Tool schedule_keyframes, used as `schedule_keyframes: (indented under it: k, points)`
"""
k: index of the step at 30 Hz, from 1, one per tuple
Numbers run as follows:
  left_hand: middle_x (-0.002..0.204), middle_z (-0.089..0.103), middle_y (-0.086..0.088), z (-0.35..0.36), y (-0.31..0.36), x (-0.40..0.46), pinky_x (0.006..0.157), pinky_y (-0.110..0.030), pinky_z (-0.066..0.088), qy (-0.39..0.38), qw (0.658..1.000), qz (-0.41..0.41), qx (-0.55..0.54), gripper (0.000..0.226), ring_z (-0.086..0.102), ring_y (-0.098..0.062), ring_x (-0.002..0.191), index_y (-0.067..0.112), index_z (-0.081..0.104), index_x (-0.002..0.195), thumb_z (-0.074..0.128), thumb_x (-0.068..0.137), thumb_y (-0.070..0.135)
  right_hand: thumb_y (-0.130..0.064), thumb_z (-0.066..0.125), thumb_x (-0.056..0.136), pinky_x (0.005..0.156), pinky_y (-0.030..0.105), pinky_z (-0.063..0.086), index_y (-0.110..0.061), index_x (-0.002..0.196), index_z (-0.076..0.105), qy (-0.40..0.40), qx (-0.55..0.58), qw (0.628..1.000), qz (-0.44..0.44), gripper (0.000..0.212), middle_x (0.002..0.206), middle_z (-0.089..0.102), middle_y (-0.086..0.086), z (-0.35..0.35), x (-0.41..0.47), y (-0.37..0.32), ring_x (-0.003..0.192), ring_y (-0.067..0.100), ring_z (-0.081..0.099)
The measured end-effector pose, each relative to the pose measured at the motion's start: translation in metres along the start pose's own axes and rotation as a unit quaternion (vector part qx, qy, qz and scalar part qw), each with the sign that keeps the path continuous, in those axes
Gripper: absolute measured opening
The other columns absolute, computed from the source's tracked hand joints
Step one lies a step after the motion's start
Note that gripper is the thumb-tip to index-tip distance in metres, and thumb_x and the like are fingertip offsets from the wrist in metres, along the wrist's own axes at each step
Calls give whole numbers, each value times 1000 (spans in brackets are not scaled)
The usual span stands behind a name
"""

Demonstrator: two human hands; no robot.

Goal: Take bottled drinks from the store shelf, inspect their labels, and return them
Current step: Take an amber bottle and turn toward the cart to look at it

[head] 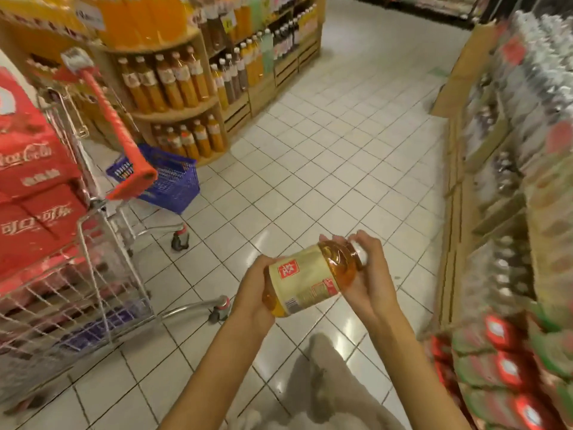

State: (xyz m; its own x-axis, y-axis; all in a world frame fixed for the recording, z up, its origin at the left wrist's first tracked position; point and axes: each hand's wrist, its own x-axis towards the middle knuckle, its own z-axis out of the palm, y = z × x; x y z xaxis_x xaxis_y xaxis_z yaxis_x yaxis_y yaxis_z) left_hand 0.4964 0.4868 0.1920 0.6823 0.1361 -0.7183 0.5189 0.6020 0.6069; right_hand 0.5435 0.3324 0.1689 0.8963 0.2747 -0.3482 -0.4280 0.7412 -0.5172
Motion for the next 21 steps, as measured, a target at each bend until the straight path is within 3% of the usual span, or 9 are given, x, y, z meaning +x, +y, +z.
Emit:
schedule_keyframes:
  k: [3,7,11,16,21]
  points:
    - [53,63,-1,39,54,61,54,-28,51,28,999,-7,-34,37,63,-16,45,19,65,50,54,85,20,-20,63,88,89,43,53,-13,80,66,-6,-100,995,9,11,89,68,8,24,97,-35,110,30,64]
    - [54,63,-2,65,132,140,53,-27,51,77,994,-4,-73,26,62,-18,47,17,62,60,54,84,19,-22,71,74,90,38,51,-21,67,71,-56,-174,983,28,8,82,72,3,73,218,-59,102,25,66]
    - [51,55,-4,70,212,235,48,-25,49,104,988,-12,-117,24,57,-20,47,16,54,60,52,83,18,-20,70,72,91,42,49,-18,67,71,-72,-187,978,58,5,82,72,5,111,349,-51,98,26,67]
    - [62,59,-6,55,331,351,65,-32,44,123,983,0,-133,20,55,-23,64,15,56,68,53,87,19,-16,62,82,85,36,51,-16,64,69,-80,-139,977,137,19,82,71,6,172,508,-27,97,23,68]
    - [75,53,-7,32,446,441,67,-32,43,139,976,18,-168,19,52,-23,68,15,52,71,49,89,18,-20,62,78,72,33,56,-16,63,69,-105,-171,959,201,17,80,71,6,255,643,1,84,20,70]
